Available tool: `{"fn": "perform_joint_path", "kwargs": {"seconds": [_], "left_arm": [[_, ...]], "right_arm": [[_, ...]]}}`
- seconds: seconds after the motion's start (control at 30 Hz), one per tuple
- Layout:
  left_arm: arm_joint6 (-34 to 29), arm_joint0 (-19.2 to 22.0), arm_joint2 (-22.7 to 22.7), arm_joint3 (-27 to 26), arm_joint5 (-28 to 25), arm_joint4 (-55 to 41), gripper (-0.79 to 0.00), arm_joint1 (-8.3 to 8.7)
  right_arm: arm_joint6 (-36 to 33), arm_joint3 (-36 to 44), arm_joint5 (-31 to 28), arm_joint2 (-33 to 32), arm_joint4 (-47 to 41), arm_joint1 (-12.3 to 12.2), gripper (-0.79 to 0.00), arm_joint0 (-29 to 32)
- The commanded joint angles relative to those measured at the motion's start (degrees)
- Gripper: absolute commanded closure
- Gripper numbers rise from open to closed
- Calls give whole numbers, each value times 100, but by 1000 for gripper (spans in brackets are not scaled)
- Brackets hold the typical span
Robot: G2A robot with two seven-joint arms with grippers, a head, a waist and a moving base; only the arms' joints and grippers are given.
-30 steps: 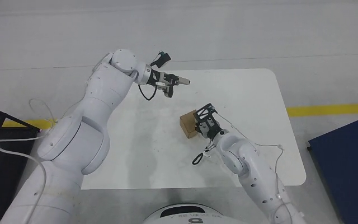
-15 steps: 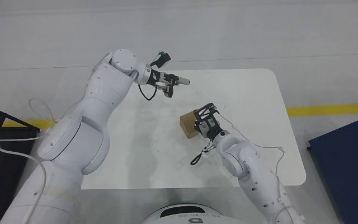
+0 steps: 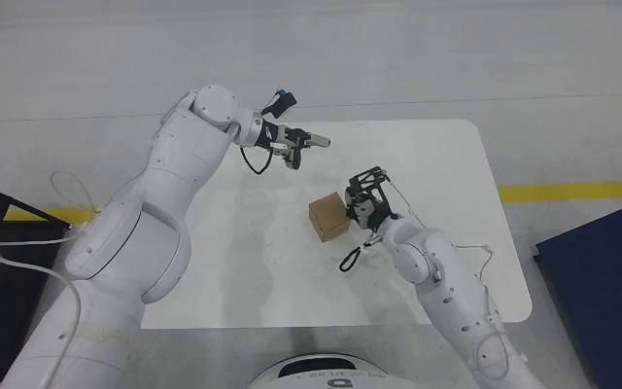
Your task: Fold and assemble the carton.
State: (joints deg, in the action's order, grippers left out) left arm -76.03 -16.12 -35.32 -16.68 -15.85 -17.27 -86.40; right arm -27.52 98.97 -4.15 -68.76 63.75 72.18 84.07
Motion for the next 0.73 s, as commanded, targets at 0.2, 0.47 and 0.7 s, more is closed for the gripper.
{"fn": "perform_joint_path", "kwargs": {"seconds": [0.2,0.47,0.7], "left_arm": [[0,0,0,0,0,0,-785,0],[0,0,0,0,0,0,-784,0],[0,0,0,0,0,0,-785,0]], "right_arm": [[781,502,713,-818,79,-71,-785,560],[781,502,712,-815,79,-71,-387,559],[781,502,712,-815,79,-71,-705,559]]}}
